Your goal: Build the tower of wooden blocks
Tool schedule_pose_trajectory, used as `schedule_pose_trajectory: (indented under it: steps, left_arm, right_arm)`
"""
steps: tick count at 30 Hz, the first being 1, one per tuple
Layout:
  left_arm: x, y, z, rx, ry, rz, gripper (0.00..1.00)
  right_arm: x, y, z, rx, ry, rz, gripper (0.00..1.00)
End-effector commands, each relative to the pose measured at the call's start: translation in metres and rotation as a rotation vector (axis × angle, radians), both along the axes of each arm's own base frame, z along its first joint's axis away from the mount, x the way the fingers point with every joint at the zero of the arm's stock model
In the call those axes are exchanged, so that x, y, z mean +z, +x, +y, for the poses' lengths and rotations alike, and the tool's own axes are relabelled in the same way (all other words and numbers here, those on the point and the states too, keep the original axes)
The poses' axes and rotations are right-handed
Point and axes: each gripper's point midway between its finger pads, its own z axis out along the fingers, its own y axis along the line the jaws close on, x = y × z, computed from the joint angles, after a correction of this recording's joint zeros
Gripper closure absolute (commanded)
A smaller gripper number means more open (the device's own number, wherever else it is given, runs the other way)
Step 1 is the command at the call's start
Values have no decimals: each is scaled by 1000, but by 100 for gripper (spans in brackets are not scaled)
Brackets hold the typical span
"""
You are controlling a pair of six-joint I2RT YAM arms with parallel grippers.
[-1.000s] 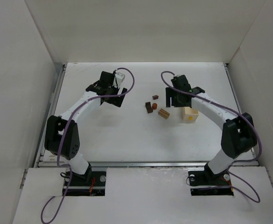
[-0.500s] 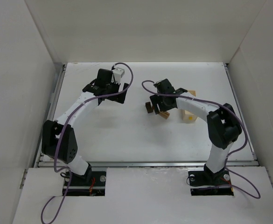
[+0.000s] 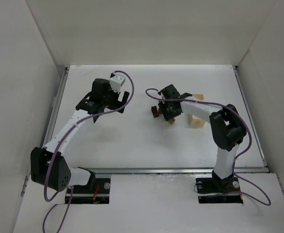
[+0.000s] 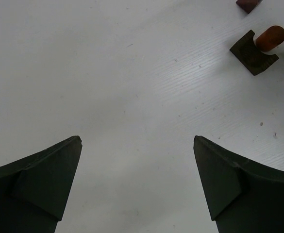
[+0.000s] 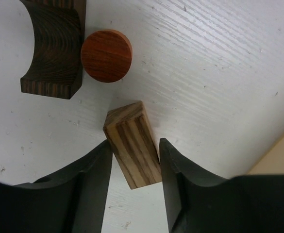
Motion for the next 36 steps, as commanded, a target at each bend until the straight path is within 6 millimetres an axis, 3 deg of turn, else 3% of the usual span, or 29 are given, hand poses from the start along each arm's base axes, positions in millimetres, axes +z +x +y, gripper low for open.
schedule_pose_trajectory:
  steps: [1, 4, 7, 11, 15, 16, 17, 19, 20, 23, 24, 25, 28, 29, 30, 31, 32, 34, 35, 36]
  left_arm:
    - [-3, -2, 8, -2, 39, -24, 0]
    - [-3, -5, 9, -2, 39, -26, 0]
    - [-4, -6, 12, 6, 44, -28, 0]
    - [9, -10, 18, 31, 47, -69, 0]
    - [-1, -19, 39, 99, 111, -74, 0]
    - [-3, -21, 43, 104, 129, -75, 0]
    - [-14, -24, 46, 111, 143, -59, 0]
    - [-15, -28, 51, 116, 157, -68, 0]
    - [-18, -30, 51, 116, 161, -59, 0]
    - [-25, -34, 51, 106, 160, -46, 0]
    - [-25, -35, 49, 97, 154, -44, 0]
    - [-29, -36, 50, 97, 157, -36, 0]
    - [-28, -40, 44, 39, 171, -41, 0]
    - [-28, -41, 37, -28, 191, -51, 0]
    - [-35, -45, 36, -67, 212, -25, 0]
    - [-30, -44, 32, -102, 216, -35, 0]
    - [-35, -44, 25, -150, 228, -17, 0]
    - [-29, -45, 10, -278, 240, -14, 0]
    - [-28, -45, 3, -326, 247, -10, 0]
    - [-35, -46, -12, -392, 262, 12, 0]
  right_arm:
    - [8, 0, 12, 72, 26, -33, 53]
    - [5, -9, 22, 114, 16, -43, 65]
    - [4, -23, 35, 166, 9, -38, 71]
    - [21, -43, 60, 303, 21, -92, 74]
    - [22, -63, 81, 452, 32, -93, 74]
    - [16, -74, 87, 493, 39, -58, 72]
    - [20, -73, 91, 497, 46, -53, 68]
    - [9, -78, 100, 533, 22, -25, 62]
    - [12, -76, 108, 542, 13, -43, 53]
    - [5, -76, 105, 525, -26, -37, 34]
    - [11, -75, 106, 516, -13, -47, 24]
    - [25, -72, 107, 500, 11, -96, 22]
    - [44, -72, 94, 425, 61, -171, 14]
    - [72, -71, 88, 370, 118, -231, 12]
    - [82, -65, 73, 311, 127, -255, 9]
    - [85, -66, 61, 272, 144, -265, 8]
    - [113, -65, 48, 227, 197, -322, 6]
    - [134, -53, 19, 89, 258, -368, 0]
    - [156, -49, 5, 25, 292, -423, 0]
    - [159, -45, -10, -62, 298, -426, 0]
